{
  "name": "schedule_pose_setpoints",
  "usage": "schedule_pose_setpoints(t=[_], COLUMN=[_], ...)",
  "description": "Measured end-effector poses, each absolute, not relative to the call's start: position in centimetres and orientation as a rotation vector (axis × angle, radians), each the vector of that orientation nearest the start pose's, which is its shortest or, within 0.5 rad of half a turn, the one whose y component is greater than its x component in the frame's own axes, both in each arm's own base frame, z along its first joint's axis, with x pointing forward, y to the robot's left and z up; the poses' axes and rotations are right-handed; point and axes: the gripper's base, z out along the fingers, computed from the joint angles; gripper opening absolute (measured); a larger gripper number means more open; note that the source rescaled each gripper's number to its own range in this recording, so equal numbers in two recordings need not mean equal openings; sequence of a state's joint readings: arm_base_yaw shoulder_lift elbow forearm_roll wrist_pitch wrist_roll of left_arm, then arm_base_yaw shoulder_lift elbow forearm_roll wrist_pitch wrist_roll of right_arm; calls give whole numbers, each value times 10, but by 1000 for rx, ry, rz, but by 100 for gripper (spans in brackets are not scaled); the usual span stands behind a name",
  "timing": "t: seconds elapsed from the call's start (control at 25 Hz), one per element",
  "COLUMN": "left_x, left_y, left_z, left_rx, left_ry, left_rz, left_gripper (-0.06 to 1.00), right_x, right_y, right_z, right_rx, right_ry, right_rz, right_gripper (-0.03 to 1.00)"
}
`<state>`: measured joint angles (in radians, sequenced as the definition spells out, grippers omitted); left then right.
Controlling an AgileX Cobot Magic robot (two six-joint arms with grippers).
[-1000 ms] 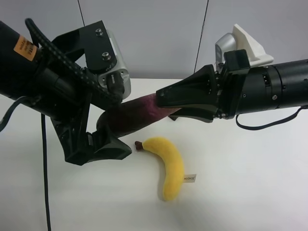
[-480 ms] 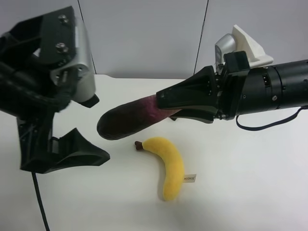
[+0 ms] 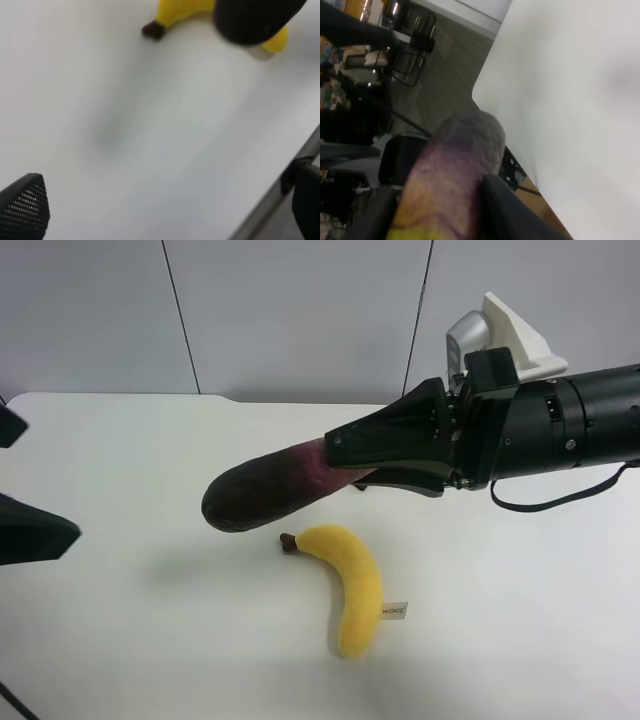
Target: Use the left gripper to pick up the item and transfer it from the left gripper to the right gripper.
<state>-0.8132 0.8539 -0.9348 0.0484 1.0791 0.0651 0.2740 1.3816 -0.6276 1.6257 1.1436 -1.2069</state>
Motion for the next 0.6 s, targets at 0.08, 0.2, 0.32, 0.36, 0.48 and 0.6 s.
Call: schedule_pose_setpoints(t=[0.08,0.2,0.32,0.36,0.48,0.6], left_x=[91,78,64,59,45,33], left_y=[-89,-71,-55,-50,-35,-22], left_z=[356,358,352,348,337,324], left_rx=[989,878,809,800,780,766], left_ry=[2319,2345,2341,2331,2300,2269], left_rz=[-256,-261,-287,-295,-314,-330], left_gripper=[99,99,99,99,99,99], right_x=[197,197,197,197,197,197], right_y=[141,141,141,141,141,141], right_z=[250,250,250,250,250,250], right_rx=[-506,-506,-507,-507,-507,-507], right_ry=[2114,2114,2115,2115,2115,2115], right_rz=[1647,1647,1647,1647,1647,1647], right_gripper=[0,0,0,0,0,0])
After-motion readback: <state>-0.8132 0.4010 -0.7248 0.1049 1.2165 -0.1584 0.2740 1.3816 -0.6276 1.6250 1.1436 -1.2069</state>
